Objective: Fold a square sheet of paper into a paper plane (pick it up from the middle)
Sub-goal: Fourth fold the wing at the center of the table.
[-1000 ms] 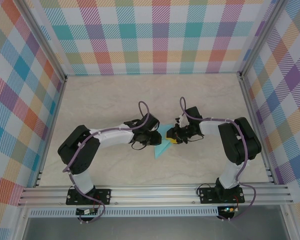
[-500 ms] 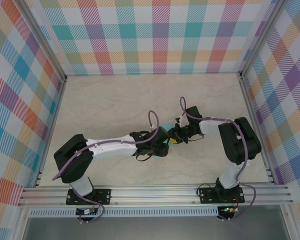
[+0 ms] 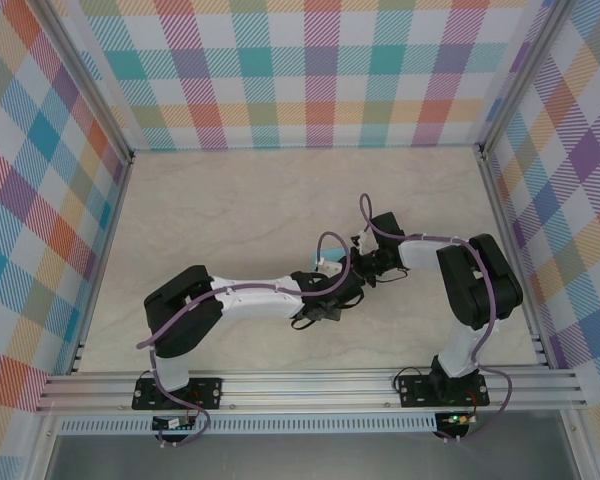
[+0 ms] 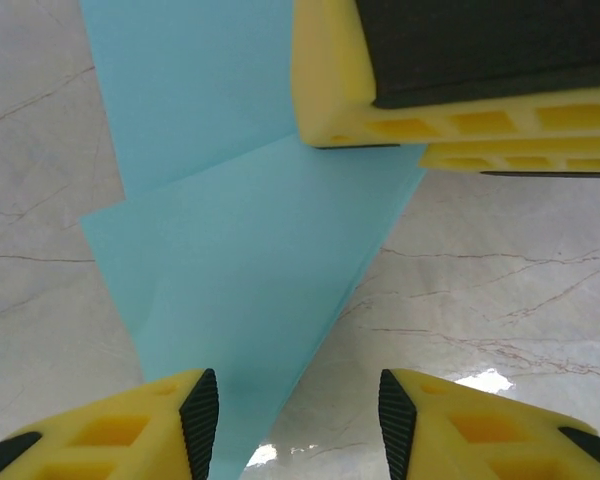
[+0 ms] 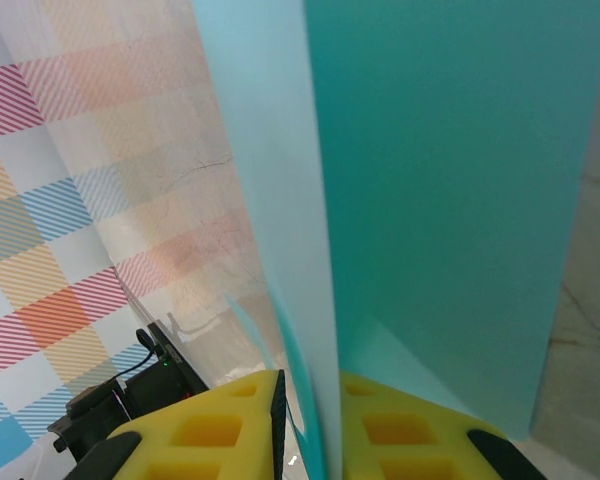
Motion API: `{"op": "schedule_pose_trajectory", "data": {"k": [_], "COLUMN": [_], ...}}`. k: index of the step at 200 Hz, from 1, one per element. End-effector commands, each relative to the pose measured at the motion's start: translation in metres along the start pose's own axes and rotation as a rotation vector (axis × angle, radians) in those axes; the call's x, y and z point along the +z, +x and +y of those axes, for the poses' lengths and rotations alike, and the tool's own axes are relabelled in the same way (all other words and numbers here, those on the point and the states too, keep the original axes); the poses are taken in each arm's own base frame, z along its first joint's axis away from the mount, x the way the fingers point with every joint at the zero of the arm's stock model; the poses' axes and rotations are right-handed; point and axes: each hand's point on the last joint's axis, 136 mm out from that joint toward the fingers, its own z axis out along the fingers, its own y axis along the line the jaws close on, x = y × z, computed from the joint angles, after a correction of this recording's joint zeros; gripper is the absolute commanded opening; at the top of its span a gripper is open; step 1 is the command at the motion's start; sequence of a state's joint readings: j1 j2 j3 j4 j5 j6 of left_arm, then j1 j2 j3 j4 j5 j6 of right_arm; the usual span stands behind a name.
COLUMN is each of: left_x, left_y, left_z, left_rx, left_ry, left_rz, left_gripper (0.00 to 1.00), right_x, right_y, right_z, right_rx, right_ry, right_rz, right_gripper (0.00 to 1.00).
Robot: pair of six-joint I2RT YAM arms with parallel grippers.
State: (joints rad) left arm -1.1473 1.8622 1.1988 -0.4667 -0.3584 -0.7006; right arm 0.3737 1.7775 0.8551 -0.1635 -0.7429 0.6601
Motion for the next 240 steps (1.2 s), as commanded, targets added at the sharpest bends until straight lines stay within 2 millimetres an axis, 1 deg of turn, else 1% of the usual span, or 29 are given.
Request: {"op": "schedule_pose_trajectory", "data": {"k": [1, 38, 85, 117, 161, 190, 220, 240], "left_x": [-0.0001, 0.0039, 0.0041, 0.0034, 0.0043, 0.0045, 0.0031, 0.0017], "left_y": [0.0012, 0.0064, 0.0056, 0.0054, 0.0072, 0.0088, 0.0083, 0.0078], "left_z": [0.0104, 0.0154, 0.0156, 0.0149, 0.0142, 0.0157, 0.0157, 0.0146], "left_rx": [0.004, 0.003, 0.002, 0.003, 0.006, 0.002, 0.008, 0.009], "left_ry": [-0.096, -0.148, -0.145, -0.142, -0.141, -0.143, -0.131, -0.106], "left_rz": [-0.022, -0.027, -0.035, -0.038, -0.034, -0.033, -0.038, -0.040], "left_gripper": [0.46, 0.43, 0.32, 0.30, 0.20, 0.17, 0.12, 0.08], "right_x": [-0.0036, -0.0038, -0.0036, -0.0036, -0.0032, -0.0035, -0.0056, -0.0108], "right_y": [0.0010, 0.0002, -0.0001, 0.0003, 0.0006, 0.0001, 0.0000, -0.0006], "right_z": [0.0118, 0.0126, 0.0127, 0.0118, 0.0105, 0.0113, 0.0134, 0.0173], "right_rx": [-0.037, -0.038, -0.037, -0.036, -0.033, -0.034, -0.038, -0.055], "right_ry": [-0.022, -0.022, -0.022, -0.019, -0.015, -0.016, -0.012, 0.002], "right_rz": [0.009, 0.007, 0.009, 0.008, 0.009, 0.009, 0.005, -0.009], "right_gripper": [0.19, 0.19, 0.19, 0.19, 0.19, 0.19, 0.20, 0.21]}}
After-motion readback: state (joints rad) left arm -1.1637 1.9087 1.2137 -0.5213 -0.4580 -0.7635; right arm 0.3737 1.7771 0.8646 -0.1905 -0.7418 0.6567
